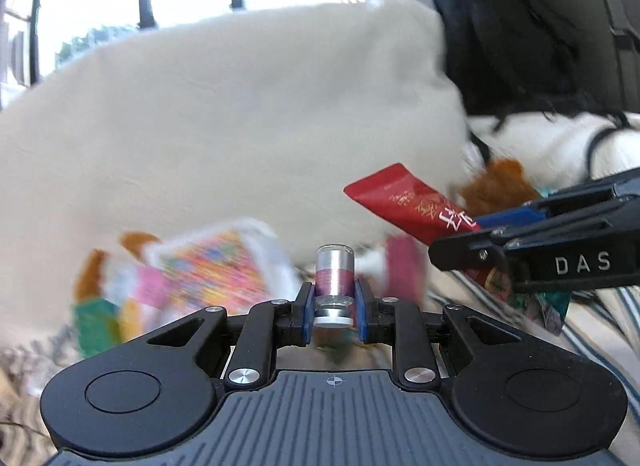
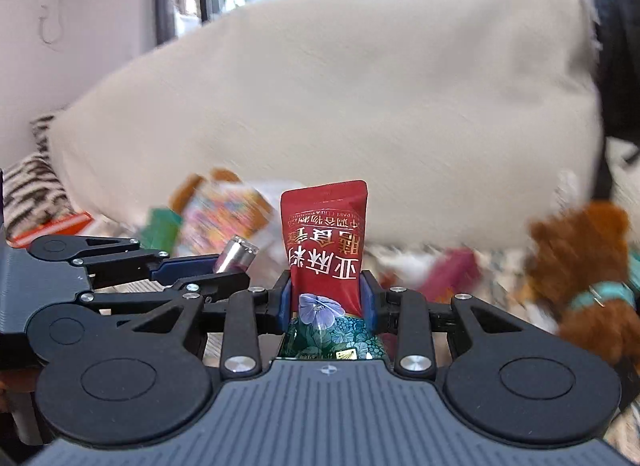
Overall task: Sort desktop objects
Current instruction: 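Carry the vial and red sachet up over the white basket with both tools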
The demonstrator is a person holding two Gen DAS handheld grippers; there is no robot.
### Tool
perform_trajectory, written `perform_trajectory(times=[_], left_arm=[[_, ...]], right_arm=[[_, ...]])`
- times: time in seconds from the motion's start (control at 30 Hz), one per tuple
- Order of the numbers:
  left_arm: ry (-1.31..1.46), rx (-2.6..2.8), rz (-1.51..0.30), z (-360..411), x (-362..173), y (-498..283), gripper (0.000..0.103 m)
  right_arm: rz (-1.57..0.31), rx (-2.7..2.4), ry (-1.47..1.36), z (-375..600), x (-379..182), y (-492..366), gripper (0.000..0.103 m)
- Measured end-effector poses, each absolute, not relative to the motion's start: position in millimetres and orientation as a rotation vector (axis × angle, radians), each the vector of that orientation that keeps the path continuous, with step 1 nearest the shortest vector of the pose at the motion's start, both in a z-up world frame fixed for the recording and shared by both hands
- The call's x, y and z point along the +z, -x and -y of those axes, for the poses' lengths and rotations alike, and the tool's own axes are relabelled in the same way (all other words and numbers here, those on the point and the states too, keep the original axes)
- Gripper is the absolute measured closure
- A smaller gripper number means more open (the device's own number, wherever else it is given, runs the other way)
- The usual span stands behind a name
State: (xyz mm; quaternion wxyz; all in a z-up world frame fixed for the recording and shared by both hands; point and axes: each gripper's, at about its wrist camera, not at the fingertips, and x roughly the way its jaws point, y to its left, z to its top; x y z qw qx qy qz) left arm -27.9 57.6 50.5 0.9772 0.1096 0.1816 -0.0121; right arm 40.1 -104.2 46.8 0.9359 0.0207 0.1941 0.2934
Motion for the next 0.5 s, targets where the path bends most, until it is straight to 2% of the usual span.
perform_trajectory(times=[0.23,0.5], left_arm=[[-0.252,0.147,-0.303,-141,79,34,0.086],[-0.216,0.163,-0.328,-203,52,5,0.085]], right_arm=[[-0.329,0.733,-0.069,14,75,-49,0.065],[-0.343,0.787,-0.075,-83,56,-84,0.065]])
